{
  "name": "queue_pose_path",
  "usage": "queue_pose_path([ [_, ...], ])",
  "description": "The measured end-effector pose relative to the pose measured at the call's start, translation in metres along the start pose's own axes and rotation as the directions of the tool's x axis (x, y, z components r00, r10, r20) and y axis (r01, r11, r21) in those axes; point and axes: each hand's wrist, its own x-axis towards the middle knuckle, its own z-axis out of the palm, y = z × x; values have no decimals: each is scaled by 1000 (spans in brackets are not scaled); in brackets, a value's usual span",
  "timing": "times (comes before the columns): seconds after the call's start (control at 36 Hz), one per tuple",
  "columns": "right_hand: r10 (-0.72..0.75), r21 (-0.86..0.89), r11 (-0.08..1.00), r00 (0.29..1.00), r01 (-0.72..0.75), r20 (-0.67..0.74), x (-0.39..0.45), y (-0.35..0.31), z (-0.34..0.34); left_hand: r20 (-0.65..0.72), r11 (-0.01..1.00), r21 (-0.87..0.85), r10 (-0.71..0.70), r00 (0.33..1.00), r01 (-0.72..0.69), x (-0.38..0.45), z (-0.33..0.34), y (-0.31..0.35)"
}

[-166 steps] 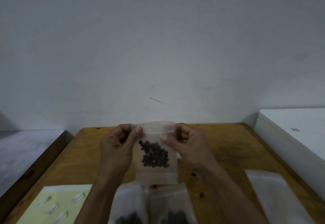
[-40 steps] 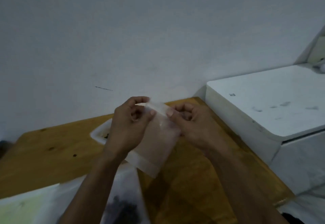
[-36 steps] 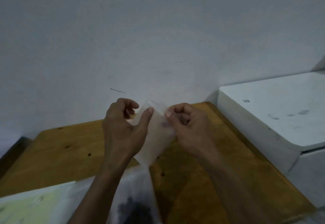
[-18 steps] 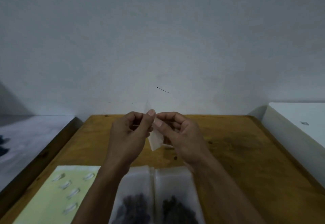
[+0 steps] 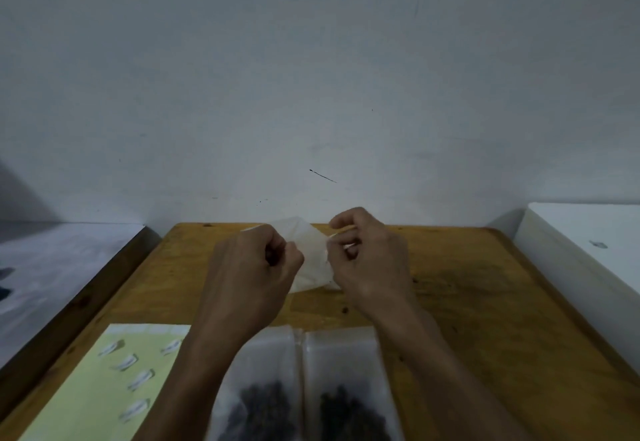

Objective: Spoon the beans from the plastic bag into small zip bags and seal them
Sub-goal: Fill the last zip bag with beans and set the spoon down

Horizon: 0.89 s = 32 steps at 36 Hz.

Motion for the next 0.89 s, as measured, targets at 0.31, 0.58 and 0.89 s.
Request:
queue_pose_path([
  [0.31, -29, 28, 999, 978, 24, 208, 0, 9, -7, 106, 990, -110, 98, 990, -86, 1, -3, 0],
  [0.58, -12, 228, 971, 943, -68, 332, 2, 22, -8, 279, 964, 124, 195, 940, -237, 5, 9, -20],
  [0.89, 37, 284, 946, 920, -159, 391, 9, 30, -7, 424, 892, 236, 263, 867, -386, 9, 17, -29],
])
